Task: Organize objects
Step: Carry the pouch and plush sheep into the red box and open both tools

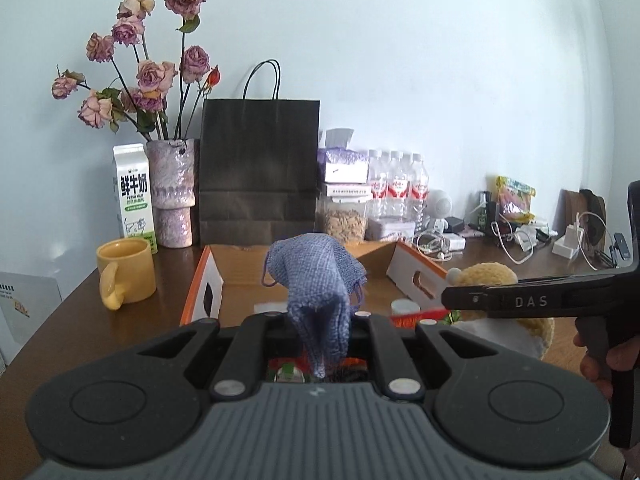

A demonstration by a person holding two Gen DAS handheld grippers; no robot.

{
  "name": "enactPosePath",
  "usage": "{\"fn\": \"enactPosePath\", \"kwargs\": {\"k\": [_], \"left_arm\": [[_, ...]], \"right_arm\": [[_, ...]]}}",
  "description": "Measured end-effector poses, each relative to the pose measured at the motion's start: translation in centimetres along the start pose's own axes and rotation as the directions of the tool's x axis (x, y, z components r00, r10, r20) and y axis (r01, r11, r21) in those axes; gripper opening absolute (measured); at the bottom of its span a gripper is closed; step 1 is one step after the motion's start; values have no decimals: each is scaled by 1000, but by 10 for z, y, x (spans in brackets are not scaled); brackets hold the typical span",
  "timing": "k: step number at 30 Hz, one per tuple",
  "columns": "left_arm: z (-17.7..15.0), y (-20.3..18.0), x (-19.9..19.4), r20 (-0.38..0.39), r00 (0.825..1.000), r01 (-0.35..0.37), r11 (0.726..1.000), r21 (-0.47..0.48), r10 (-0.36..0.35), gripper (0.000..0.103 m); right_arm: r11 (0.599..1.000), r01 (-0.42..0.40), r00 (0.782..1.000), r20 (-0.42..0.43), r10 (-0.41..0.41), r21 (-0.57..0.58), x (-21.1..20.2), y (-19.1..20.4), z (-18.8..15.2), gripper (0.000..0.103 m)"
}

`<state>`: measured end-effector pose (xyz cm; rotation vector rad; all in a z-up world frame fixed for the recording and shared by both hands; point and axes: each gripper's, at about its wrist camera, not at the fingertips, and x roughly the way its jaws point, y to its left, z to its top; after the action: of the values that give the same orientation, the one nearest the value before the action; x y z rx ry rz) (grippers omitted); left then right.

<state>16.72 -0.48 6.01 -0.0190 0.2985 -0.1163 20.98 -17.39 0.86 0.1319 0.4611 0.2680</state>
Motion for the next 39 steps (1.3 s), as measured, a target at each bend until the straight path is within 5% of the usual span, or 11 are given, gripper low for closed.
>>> {"fn": "enactPosePath", "kwargs": {"k": [18,28,37,39], "left_arm": [[42,19,103,26,999,-33,999,1,33,12],[41,27,164,-38,999,-36,999,7,36,11],[31,31,174,-91,994,-54,999,7,55,12],[30,31,174,-98,994,-51,999,5,51,18]], "right_arm": [[999,17,998,61,-19,31,101,-9,64,50],[994,90,995,31,-92,62,144,-36,62,50],[994,100,995,-20,-99,38,154,-37,53,50],[995,99,995,-24,-98,33,153,-36,53,53]]}}
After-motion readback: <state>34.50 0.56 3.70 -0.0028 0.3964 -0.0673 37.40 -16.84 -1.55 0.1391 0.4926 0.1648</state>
